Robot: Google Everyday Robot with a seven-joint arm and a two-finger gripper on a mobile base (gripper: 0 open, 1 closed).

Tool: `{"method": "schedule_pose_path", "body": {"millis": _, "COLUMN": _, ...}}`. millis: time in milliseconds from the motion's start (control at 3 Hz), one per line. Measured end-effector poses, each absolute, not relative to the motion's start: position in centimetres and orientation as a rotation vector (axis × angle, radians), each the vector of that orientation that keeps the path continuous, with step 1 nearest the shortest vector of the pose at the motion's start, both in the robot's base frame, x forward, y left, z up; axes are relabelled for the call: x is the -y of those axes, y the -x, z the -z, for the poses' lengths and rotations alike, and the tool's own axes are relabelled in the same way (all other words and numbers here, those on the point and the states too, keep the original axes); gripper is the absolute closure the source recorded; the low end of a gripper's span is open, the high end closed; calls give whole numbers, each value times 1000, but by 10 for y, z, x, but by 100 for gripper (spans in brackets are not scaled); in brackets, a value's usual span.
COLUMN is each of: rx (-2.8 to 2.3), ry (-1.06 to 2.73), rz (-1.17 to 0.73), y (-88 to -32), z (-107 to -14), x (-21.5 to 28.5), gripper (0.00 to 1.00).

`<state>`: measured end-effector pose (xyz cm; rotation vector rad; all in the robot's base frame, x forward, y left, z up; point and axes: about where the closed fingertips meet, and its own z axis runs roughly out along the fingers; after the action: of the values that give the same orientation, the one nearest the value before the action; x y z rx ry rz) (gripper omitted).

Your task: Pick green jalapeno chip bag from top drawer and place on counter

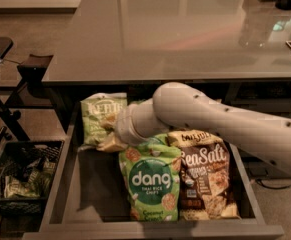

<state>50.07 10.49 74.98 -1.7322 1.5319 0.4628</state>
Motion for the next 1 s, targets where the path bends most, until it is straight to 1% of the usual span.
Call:
{"method": "schedule_pose_path", "body": {"millis": 333, "rx": -1574, "ry": 1721, "rz": -455, "y": -475, "z": -763, "x": -67, "gripper": 100}}
{"method": "schedule_pose_path", "body": {"millis": 667, "rx": -1556, "ry": 1779, "rz": -396, "y": -459, "z": -794, "x": -47, "gripper": 100}}
{"method": "schedule_pose_path", "body": {"millis": 1000, "rx": -1503, "ry": 1853, "rz": -336, "y": -465, "z": -830, "x": -31, "gripper": 100}}
